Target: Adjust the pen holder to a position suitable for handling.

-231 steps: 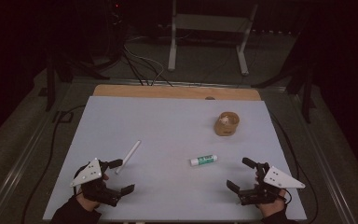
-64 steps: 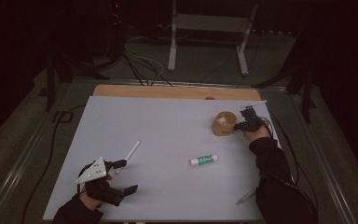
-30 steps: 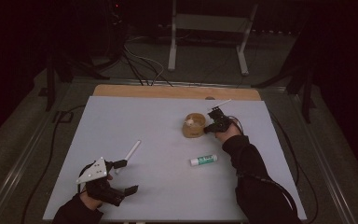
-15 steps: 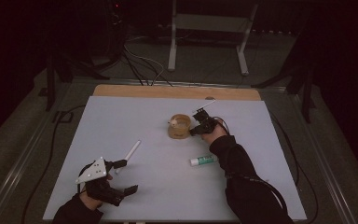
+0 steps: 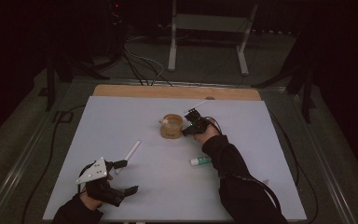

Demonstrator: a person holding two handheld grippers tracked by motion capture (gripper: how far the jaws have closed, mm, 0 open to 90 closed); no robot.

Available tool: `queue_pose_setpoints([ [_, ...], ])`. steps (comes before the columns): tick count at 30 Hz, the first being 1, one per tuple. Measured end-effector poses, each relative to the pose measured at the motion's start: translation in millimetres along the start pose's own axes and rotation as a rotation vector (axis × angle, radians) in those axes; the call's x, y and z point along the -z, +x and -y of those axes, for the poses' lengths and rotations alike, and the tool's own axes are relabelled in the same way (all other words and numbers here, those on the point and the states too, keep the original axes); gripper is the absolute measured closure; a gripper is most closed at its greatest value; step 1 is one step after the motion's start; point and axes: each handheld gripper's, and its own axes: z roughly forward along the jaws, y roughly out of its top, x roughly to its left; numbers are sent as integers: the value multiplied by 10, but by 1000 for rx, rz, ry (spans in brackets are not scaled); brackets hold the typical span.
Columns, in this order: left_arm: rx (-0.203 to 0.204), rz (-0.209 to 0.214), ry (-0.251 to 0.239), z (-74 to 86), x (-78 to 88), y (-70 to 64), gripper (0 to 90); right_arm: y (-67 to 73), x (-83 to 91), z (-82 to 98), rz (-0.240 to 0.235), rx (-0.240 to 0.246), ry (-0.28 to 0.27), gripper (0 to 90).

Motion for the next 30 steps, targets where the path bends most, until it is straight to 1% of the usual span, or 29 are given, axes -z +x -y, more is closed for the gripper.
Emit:
queue_pose_setpoints([
  [7, -2, 2, -1, 1, 1, -2, 3, 57, -46, -64, 0, 11, -3, 900],
  [14, 0, 2, 4, 5, -4, 2, 3, 43, -70, -96, -1, 7, -12, 900],
  [16, -1, 3, 2, 2, -5, 0, 3, 42, -80, -108, -4, -1, -15, 900],
  [18, -3, 4, 2, 1, -7, -4, 3, 37, -86, -116, -5, 3, -16, 900],
  [19, -3, 2, 5, 5, -8, -3, 3, 30, -84, -119, -8, -5, -16, 900],
  [20, 0, 2, 6, 6, -8, -1, 3, 32, -79, -121, -1, -7, -19, 900],
  [21, 1, 2, 5, 5, -5, 3, 3, 40, -68, -123, 8, 3, -19, 900],
  [23, 1, 2, -1, 2, 0, 4, 3, 40, -23, -118, 6, 7, -28, 900],
  [25, 0, 2, 4, 7, -3, 3, 3, 31, 37, -106, 12, 11, -33, 900],
  [29, 2, 2, 0, 3, -4, 2, 3, 8, 196, -71, 20, 10, -48, 900],
  [30, 2, 2, 0, 3, -4, 2, 3, 8, 196, -71, 20, 10, -48, 900],
])
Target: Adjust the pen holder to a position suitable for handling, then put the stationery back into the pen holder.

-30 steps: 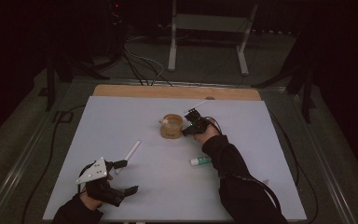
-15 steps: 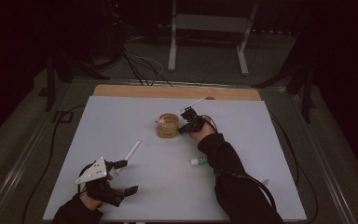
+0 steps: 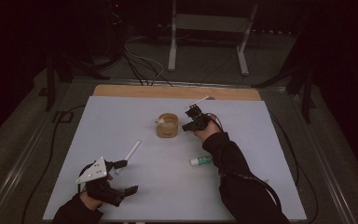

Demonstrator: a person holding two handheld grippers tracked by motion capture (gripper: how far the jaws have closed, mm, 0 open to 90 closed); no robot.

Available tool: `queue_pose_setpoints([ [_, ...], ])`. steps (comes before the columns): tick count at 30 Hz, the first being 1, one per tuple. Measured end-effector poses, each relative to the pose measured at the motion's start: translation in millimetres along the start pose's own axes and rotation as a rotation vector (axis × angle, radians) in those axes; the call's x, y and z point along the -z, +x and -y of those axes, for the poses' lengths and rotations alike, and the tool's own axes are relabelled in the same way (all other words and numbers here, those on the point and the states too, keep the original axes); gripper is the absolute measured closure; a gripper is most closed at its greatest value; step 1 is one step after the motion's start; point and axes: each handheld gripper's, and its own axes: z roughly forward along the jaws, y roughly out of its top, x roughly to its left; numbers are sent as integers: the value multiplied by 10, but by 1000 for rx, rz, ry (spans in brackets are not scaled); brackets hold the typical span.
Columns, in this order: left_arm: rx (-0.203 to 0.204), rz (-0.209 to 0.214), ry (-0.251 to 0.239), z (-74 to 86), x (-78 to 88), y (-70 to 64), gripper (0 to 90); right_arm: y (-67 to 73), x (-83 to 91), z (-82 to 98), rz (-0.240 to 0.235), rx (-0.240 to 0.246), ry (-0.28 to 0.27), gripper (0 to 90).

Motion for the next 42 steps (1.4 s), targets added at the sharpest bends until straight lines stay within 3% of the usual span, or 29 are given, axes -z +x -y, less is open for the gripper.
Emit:
queue_pose_setpoints([
  [13, -1, -1, 5, -5, -15, 5, 3, -37, 452, 114, 5, 8, -70, 843],
  [18, 0, -2, 3, -3, -12, 6, 3, -50, 651, 150, -3, -12, -133, 645],
  [20, 5, -3, 0, -3, -6, 6, 3, -56, 710, 165, -6, -20, -154, 524],
  [23, 6, -5, -1, -5, -6, 7, 3, -46, 793, 189, -17, -4, -183, 377],
  [24, 6, -5, -1, -5, -6, 7, 3, -46, 793, 189, -17, -4, -183, 377],
  [25, 6, -5, 1, -6, -11, 8, 3, -39, 820, 195, -24, -1, -191, 314],
  [26, 8, -5, 0, -7, -14, 7, 3, -16, 885, 225, -36, 15, -213, 176],
  [27, 7, -6, 3, -8, -17, 5, 3, -7, 919, 246, -61, 30, -223, 121],
  [29, 3, -5, 8, -17, -27, -7, 4, 21, 995, 283, -55, 32, -248, 120],
  [31, 6, -4, 11, -42, -36, -22, 3, 46, 1076, 328, -59, 51, -275, 54],
  [34, -4, -7, 19, -91, -55, -62, 3, 75, 1203, 408, -50, 57, -322, 24],
  [42, 12, -2, 27, -285, -164, -151, 3, 54, 1529, 639, -31, 57, -421, 24],
])
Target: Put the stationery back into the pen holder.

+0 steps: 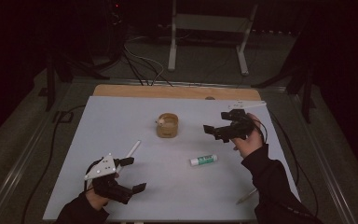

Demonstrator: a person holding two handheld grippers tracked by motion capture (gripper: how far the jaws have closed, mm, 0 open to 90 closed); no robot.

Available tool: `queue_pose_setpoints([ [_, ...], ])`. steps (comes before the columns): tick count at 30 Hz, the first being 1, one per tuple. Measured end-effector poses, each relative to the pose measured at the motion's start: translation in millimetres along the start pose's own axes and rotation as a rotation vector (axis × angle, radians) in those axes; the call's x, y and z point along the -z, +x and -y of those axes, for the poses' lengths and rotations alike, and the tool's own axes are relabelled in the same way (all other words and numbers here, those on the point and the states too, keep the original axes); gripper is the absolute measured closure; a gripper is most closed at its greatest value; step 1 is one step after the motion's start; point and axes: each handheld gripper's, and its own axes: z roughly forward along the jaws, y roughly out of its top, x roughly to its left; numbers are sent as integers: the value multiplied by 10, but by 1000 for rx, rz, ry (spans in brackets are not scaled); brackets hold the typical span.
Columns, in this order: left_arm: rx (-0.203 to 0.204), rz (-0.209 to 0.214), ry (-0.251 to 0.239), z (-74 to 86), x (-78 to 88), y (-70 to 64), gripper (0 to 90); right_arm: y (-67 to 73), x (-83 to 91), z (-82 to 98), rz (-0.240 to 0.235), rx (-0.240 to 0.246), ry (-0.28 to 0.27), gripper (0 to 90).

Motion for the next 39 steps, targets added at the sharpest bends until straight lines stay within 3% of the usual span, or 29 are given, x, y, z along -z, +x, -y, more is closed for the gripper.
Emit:
queue_pose_setpoints([
  [2, 10, -3, -7, -55, -48, -13, 3, -5, 93, 12, 4, -4, -28, 24],
  [4, 25, 20, -6, -123, -106, -36, 3, 3, 177, 20, 20, 8, -55, 18],
  [7, 1, 22, 6, -231, -197, -114, 3, 16, 254, 26, 20, 6, -81, 17],
  [15, -8, 30, 30, -440, -529, -305, 3, 81, 386, 158, 20, -1, -134, 0],
  [23, -22, 62, 53, -496, -880, -504, 3, 140, 456, 265, 24, -35, -212, 0],
  [33, -44, 90, 69, -542, -1282, -761, 4, 222, 529, 282, 55, -41, -220, 0],
  [39, -54, 76, 75, -556, -1520, -915, 4, 208, 603, 271, 49, -66, -235, 0],
])
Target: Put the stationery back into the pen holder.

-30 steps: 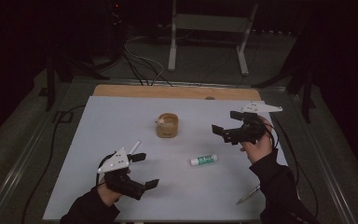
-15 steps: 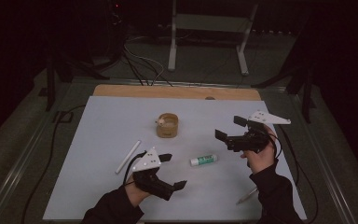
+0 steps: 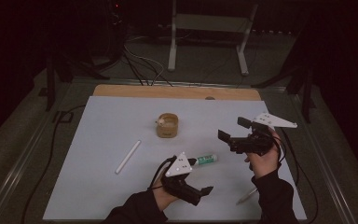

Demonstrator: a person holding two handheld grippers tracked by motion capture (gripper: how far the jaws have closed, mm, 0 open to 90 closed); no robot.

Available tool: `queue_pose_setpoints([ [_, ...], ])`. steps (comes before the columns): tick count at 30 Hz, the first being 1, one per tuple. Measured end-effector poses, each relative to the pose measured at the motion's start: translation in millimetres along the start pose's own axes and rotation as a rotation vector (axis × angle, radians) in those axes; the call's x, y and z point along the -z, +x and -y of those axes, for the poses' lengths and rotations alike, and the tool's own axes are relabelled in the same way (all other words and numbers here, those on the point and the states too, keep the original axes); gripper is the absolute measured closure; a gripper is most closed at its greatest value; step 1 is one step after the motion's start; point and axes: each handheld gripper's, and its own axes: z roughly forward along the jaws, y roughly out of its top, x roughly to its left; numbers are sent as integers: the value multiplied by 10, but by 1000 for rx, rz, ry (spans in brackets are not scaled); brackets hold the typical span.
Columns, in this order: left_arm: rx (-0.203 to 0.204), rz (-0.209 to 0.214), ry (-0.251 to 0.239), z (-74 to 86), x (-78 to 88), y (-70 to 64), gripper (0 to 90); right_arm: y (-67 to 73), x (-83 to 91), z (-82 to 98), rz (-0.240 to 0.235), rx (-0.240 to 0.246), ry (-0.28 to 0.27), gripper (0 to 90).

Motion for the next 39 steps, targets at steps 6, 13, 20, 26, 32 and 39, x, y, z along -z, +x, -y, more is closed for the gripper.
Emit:
queue_pose_setpoints([
  [6, -20, 11, 10, -49, -174, -101, 4, -10, 72, -26, 0, -14, -4, 0],
  [13, -4, 28, 4, -86, -305, -165, 4, -12, 112, -40, 1, -21, -11, 0],
  [20, -16, 35, 25, -31, -522, -305, 3, -24, 147, -58, 7, -30, -21, 0],
  [26, -7, 64, 83, 46, -754, -401, 4, -41, 167, -63, 6, -39, -24, 0],
  [32, -2, 65, 135, 95, -924, -459, 4, -50, 183, -68, 6, -43, -29, 0],
  [39, -36, 63, 188, 174, -1092, -514, 25, -67, 189, -63, 3, -49, -31, 0],
])
